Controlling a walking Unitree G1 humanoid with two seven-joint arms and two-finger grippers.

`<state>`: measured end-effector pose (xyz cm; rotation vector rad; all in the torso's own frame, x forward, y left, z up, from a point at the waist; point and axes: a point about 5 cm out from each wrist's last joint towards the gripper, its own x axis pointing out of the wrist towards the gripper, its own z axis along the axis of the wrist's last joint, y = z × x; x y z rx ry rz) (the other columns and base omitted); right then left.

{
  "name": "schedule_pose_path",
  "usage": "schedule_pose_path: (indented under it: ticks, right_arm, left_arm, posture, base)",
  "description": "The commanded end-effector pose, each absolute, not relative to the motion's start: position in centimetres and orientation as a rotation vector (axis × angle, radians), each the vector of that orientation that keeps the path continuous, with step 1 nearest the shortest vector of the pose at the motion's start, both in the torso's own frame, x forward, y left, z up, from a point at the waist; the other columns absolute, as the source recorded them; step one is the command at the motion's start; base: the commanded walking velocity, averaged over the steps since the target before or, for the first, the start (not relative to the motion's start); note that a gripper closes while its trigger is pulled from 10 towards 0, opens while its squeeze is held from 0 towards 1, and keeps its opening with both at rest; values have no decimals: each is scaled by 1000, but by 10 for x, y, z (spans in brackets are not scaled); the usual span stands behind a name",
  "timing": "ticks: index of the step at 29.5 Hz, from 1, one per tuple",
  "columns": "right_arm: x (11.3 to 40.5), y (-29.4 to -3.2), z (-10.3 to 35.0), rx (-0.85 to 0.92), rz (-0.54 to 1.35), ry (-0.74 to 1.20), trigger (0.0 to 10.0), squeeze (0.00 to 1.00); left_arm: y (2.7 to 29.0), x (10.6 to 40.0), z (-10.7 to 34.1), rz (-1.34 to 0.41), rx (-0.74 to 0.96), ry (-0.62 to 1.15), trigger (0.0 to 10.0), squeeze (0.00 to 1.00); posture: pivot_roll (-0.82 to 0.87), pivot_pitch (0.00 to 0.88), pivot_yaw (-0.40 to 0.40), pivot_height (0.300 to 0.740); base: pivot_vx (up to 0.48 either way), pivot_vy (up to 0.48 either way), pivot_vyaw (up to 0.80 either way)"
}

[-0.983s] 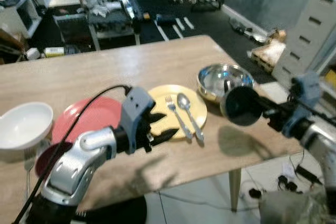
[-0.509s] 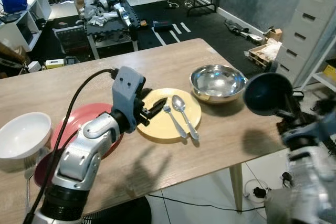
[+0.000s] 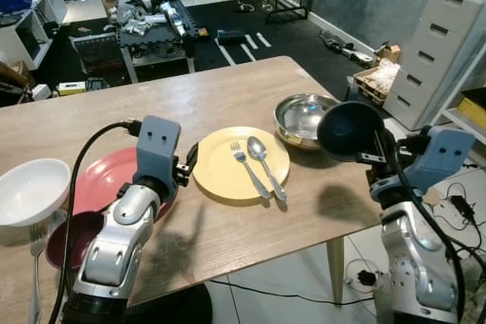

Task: Setting the table

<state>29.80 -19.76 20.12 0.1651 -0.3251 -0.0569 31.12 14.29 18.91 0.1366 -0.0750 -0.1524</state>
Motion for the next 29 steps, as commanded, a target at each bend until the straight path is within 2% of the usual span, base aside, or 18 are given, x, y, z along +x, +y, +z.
schedule_pose_path:
  ticks: [1, 29]
  right_arm:
    - [299, -195, 201, 167, -59, -329, 10000, 0]
    - [294, -208, 199, 181, -137, -350, 10000, 0]
  left_arm:
    - [143, 310, 186, -136, 140, -72, 10000, 0]
    - [122, 321, 194, -232, 183, -129, 10000, 0]
  posture:
    - [-55, 0, 81, 740]
    - [-91, 0, 115, 740]
  base:
    - [0, 0, -800]
    - [0, 0, -800]
